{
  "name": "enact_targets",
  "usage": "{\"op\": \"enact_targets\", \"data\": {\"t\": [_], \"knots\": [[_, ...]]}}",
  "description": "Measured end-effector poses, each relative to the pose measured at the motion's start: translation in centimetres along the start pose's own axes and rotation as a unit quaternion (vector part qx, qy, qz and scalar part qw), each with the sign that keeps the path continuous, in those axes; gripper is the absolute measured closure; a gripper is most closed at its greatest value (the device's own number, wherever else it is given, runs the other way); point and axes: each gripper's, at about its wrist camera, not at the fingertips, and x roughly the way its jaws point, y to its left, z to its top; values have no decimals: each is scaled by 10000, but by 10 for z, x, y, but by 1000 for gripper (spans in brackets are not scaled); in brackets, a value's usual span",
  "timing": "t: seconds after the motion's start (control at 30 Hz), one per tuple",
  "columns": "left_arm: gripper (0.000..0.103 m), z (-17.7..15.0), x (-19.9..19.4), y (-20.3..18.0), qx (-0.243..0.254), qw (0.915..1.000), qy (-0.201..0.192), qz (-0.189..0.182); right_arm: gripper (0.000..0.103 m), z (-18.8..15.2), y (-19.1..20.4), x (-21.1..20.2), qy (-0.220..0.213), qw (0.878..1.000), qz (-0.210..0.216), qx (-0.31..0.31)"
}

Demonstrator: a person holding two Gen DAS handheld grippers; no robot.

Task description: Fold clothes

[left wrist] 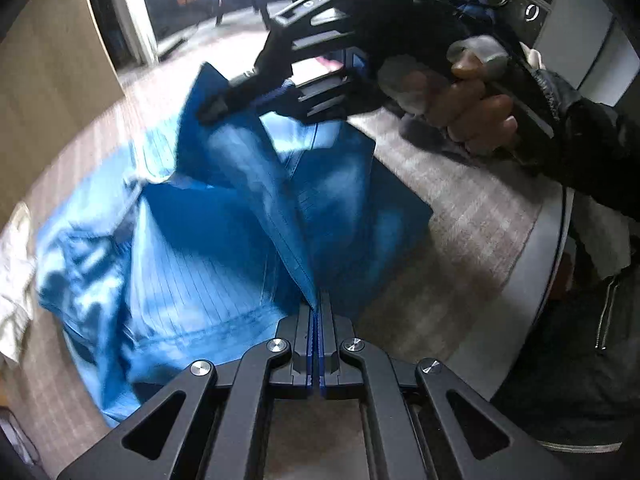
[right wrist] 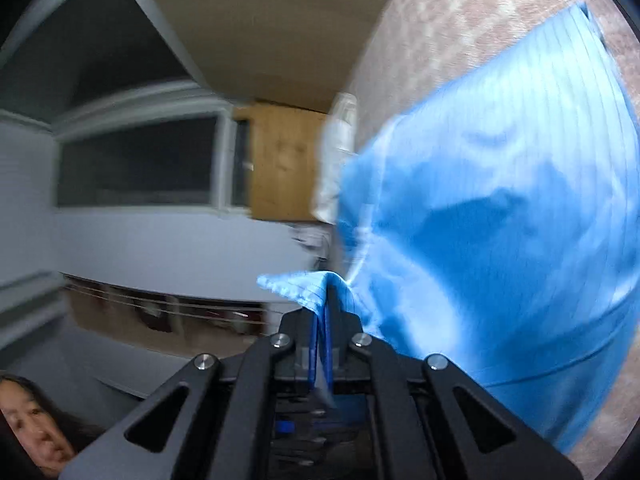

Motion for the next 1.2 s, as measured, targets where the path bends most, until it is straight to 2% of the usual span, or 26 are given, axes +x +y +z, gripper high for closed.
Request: {"op": "enact_targets", "data": {"t": [0.07,0.1,0.13,0.2,0.23,0.27,0.3,0.37,0.43,0.5,0.53,0.57,0.6,0.63,0.7,0.77,0.83,0.9,0.93,1.0,1.07,1.1,1.2], "knots": [[100,-1,-1,3,-27,10000,68,22,96,4,12,0,216,9939,-1020,-366],[99,-2,-5,5,-49,10000,77,-18,95,6,23,-3,272,9874,-1435,-605],[97,0,-10,6,-76,9999,55,-39,93,6,36,-7,261,9815,-1679,-878],[84,4,-21,9,-131,9999,6,-79,77,7,63,-14,234,9657,-2160,-1420],[81,6,-24,8,-109,9999,-56,-66,63,8,77,-15,199,9555,-2399,-1703],[79,8,-26,7,-82,9999,-122,-49,59,10,90,-13,189,9440,-2619,-2000],[79,10,-29,7,-55,9998,-188,-33,59,12,103,-11,191,9320,-2813,-2279],[78,12,-23,1,16,9999,-141,-64,59,19,114,5,419,9183,-2946,-2613],[78,14,-17,-4,87,9999,-86,-98,59,30,108,24,753,8999,-3256,-2801],[80,16,-10,-9,159,9998,-31,-131,59,27,92,39,1050,8757,-3779,-2816],[79,17,-7,-12,195,9997,-4,-148,64,26,84,47,1197,8623,-4034,-2819],[77,18,-4,-14,230,9996,24,-165,67,25,77,52,1310,8493,-4263,-2826],[76,13,-13,-18,265,9996,-40,-125,67,22,78,47,1245,8434,-4367,-2873],[76,8,-22,-22,300,9995,-112,-79,67,20,79,41,1170,8401,-4431,-2903],[76,-5,-42,-10,3,9998,-167,-56,67,17,94,18,792,8703,-4039,-2705],[76,-25,-64,12,-336,9990,-219,208,66,9,111,-3,409,8899,-3747,-2570],[75,-49,-84,39,-707,9957,-216,561,65,-10,124,-13,225,8964,-3610,-2562],[75,-64,-89,59,-860,9932,-87,778,65,-30,131,-10,188,9001,-3527,-2550],[75,-70,-90,71,-908,9913,18,949,65,-39,132,-5,199,9014,-3497,-2547],[75,-72,-88,86,-849,9912,50,1015,65,-56,133,17,268,8995,-3530,-2560],[75,-73,-84,94,-729,9923,90,996,65,-69,137,37,356,8862,-3762,-2679],[75,-73,-80,95,-637,9934,120,945,65,-77,137,46,357,8744,-3946,-2801],[71,-72,-68,99,-361,9960,211,790,65,-99,139,57,467,8688,-4036,-2832]]}}
